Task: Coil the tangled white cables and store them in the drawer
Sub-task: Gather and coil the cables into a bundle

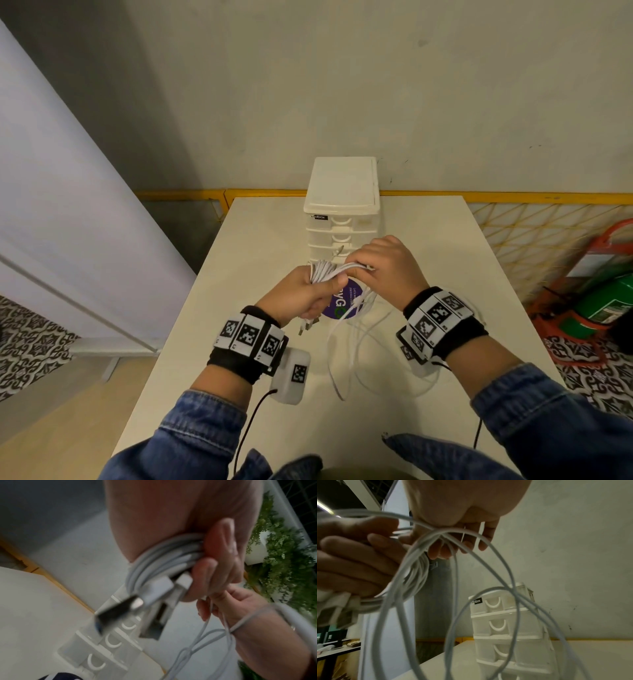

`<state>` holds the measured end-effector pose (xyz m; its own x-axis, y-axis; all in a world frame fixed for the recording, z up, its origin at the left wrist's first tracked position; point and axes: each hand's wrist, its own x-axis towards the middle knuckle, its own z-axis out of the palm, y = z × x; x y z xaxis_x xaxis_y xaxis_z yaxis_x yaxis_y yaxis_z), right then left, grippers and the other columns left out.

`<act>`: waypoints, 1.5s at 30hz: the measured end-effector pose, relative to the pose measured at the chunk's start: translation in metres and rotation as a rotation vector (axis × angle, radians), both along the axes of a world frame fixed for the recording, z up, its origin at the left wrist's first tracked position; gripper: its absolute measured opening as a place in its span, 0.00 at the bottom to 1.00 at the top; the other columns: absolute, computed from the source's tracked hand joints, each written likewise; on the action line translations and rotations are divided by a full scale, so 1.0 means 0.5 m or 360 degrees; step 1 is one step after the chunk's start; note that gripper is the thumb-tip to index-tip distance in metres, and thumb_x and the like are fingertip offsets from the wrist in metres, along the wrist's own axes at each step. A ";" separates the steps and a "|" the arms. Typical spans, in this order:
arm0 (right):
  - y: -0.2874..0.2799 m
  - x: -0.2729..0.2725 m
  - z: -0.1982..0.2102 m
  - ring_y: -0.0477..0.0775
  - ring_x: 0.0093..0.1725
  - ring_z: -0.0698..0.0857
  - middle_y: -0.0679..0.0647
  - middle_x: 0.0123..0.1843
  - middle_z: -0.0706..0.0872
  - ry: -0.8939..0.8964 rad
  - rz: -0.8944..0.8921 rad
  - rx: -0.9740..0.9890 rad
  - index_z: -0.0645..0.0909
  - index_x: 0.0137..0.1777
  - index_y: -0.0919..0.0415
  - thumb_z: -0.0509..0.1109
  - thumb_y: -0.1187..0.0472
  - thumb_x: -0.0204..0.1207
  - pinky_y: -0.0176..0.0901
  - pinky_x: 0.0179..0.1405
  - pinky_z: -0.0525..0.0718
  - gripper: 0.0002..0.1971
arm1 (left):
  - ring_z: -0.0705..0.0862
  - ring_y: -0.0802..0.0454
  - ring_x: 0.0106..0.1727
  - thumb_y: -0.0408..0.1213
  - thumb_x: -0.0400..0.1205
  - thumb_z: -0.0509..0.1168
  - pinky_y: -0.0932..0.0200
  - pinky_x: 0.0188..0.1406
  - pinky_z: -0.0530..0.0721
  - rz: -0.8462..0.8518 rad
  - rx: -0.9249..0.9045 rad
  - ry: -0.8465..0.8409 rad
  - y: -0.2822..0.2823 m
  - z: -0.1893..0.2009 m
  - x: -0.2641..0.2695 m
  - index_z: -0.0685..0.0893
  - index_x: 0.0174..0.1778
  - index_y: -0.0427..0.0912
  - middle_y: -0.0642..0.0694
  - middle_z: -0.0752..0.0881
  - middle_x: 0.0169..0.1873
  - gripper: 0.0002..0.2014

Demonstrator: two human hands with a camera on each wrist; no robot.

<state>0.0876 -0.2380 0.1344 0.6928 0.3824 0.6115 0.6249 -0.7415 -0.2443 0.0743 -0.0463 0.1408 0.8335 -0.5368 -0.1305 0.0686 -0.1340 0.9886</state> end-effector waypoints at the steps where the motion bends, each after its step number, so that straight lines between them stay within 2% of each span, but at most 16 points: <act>1: -0.002 0.000 -0.003 0.53 0.32 0.82 0.48 0.31 0.87 0.0027 0.0009 -0.0019 0.85 0.36 0.55 0.66 0.47 0.73 0.43 0.40 0.72 0.14 | 0.60 0.56 0.14 0.42 0.81 0.66 0.66 0.15 0.57 0.0006 -0.0053 0.0021 0.005 0.001 0.000 0.77 0.33 0.40 0.51 0.66 0.14 0.13; 7: -0.035 -0.017 -0.059 0.48 0.26 0.72 0.43 0.20 0.70 0.0569 -0.0200 0.0048 0.82 0.35 0.54 0.69 0.46 0.75 0.39 0.30 0.67 0.14 | 0.61 0.58 0.13 0.46 0.79 0.61 0.69 0.12 0.60 0.0234 -0.0501 0.0146 0.058 0.012 0.024 0.74 0.30 0.43 0.52 0.66 0.17 0.15; 11: -0.059 -0.042 -0.107 0.42 0.23 0.73 0.44 0.21 0.75 0.0800 -0.0297 0.0203 0.85 0.44 0.51 0.67 0.49 0.76 0.35 0.28 0.69 0.08 | 0.63 0.59 0.13 0.48 0.84 0.57 0.67 0.11 0.64 0.0581 -0.0775 0.0135 0.088 0.030 0.040 0.74 0.30 0.44 0.54 0.67 0.16 0.18; 14: -0.085 -0.058 -0.135 0.52 0.30 0.82 0.50 0.29 0.85 0.0810 -0.0417 0.0146 0.85 0.48 0.53 0.65 0.52 0.79 0.39 0.33 0.72 0.09 | 0.62 0.59 0.13 0.44 0.87 0.56 0.67 0.11 0.64 0.0843 -0.0758 0.0045 0.101 0.049 0.040 0.72 0.31 0.44 0.54 0.67 0.16 0.17; 16: -0.108 -0.064 -0.154 0.55 0.35 0.85 0.52 0.33 0.88 0.0843 -0.0509 0.0068 0.85 0.48 0.52 0.64 0.50 0.79 0.42 0.34 0.77 0.10 | 0.61 0.59 0.14 0.43 0.86 0.57 0.66 0.12 0.63 0.1017 -0.0752 -0.0002 0.104 0.059 0.037 0.72 0.31 0.44 0.54 0.67 0.16 0.16; 19: -0.150 -0.072 -0.188 0.56 0.39 0.85 0.52 0.36 0.87 0.1085 -0.0726 -0.0218 0.82 0.47 0.52 0.57 0.46 0.81 0.44 0.34 0.75 0.15 | 0.64 0.58 0.15 0.45 0.85 0.60 0.64 0.14 0.64 0.1325 -0.0740 -0.0010 0.114 0.069 0.040 0.72 0.29 0.46 0.54 0.68 0.16 0.17; 23: -0.196 -0.082 -0.215 0.58 0.38 0.82 0.58 0.43 0.89 0.1247 -0.1025 -0.0429 0.80 0.49 0.59 0.50 0.48 0.84 0.45 0.36 0.77 0.20 | 0.65 0.57 0.14 0.46 0.84 0.61 0.62 0.16 0.64 0.1474 -0.0683 -0.0037 0.123 0.080 0.042 0.69 0.26 0.45 0.53 0.68 0.15 0.20; 26: -0.196 -0.073 -0.210 0.62 0.45 0.86 0.60 0.47 0.89 0.1255 -0.1130 -0.0358 0.80 0.54 0.60 0.51 0.52 0.84 0.46 0.40 0.78 0.18 | 0.65 0.57 0.14 0.46 0.84 0.61 0.64 0.14 0.64 0.1381 -0.0606 -0.0074 0.113 0.078 0.041 0.70 0.27 0.45 0.54 0.69 0.14 0.20; 28: -0.181 -0.060 -0.192 0.64 0.49 0.85 0.63 0.51 0.88 0.1134 -0.1105 -0.0025 0.78 0.61 0.59 0.55 0.60 0.82 0.48 0.42 0.79 0.13 | 0.65 0.58 0.14 0.45 0.84 0.62 0.65 0.14 0.64 0.1187 -0.0510 -0.0083 0.096 0.073 0.038 0.72 0.28 0.46 0.54 0.70 0.15 0.18; 31: -0.131 -0.040 -0.136 0.64 0.52 0.83 0.62 0.56 0.83 0.0738 -0.0882 0.0566 0.76 0.65 0.59 0.57 0.68 0.79 0.51 0.50 0.82 0.16 | 0.65 0.56 0.16 0.45 0.83 0.63 0.64 0.14 0.66 0.0919 -0.0306 -0.0063 0.063 0.067 0.030 0.73 0.29 0.45 0.53 0.71 0.17 0.16; 33: -0.084 -0.031 -0.082 0.57 0.52 0.82 0.55 0.55 0.81 0.0564 -0.0622 0.0753 0.74 0.67 0.57 0.60 0.68 0.78 0.46 0.52 0.81 0.17 | 0.65 0.54 0.17 0.46 0.82 0.63 0.63 0.15 0.66 0.0739 -0.0183 -0.0092 0.038 0.067 0.022 0.74 0.29 0.44 0.51 0.71 0.18 0.17; 35: -0.031 -0.028 -0.037 0.48 0.59 0.80 0.49 0.60 0.79 0.0644 -0.0269 0.0782 0.68 0.73 0.55 0.65 0.65 0.78 0.39 0.60 0.78 0.24 | 0.63 0.53 0.15 0.46 0.82 0.64 0.65 0.14 0.64 0.0583 -0.0138 -0.0109 0.013 0.070 0.014 0.72 0.27 0.43 0.50 0.69 0.16 0.18; 38: 0.041 -0.028 -0.015 0.41 0.68 0.76 0.46 0.69 0.77 0.1025 0.0134 0.0802 0.61 0.77 0.50 0.69 0.62 0.75 0.32 0.68 0.73 0.32 | 0.60 0.55 0.13 0.43 0.84 0.63 0.65 0.14 0.59 0.0449 -0.0161 -0.0113 -0.017 0.084 0.001 0.71 0.27 0.42 0.52 0.66 0.14 0.19; 40: 0.067 -0.030 -0.023 0.46 0.52 0.85 0.53 0.53 0.87 0.1188 0.0219 0.0969 0.71 0.69 0.49 0.66 0.65 0.78 0.36 0.55 0.81 0.21 | 0.59 0.55 0.13 0.43 0.84 0.62 0.64 0.15 0.56 0.0404 -0.0201 -0.0113 -0.020 0.095 -0.002 0.70 0.28 0.41 0.52 0.65 0.14 0.19; 42: 0.070 -0.037 -0.029 0.48 0.31 0.81 0.54 0.31 0.82 0.1247 0.0175 0.1061 0.79 0.57 0.54 0.60 0.63 0.82 0.37 0.37 0.78 0.09 | 0.60 0.55 0.14 0.44 0.84 0.61 0.65 0.15 0.57 0.0392 -0.0208 -0.0134 -0.006 0.100 -0.001 0.71 0.30 0.39 0.51 0.65 0.15 0.18; 45: 0.044 -0.045 -0.024 0.47 0.26 0.72 0.45 0.26 0.73 0.1054 0.0061 0.1003 0.81 0.49 0.51 0.59 0.59 0.83 0.40 0.30 0.73 0.09 | 0.61 0.53 0.15 0.47 0.83 0.61 0.60 0.18 0.58 0.0437 -0.0179 -0.0168 0.025 0.093 0.003 0.73 0.30 0.40 0.48 0.65 0.17 0.19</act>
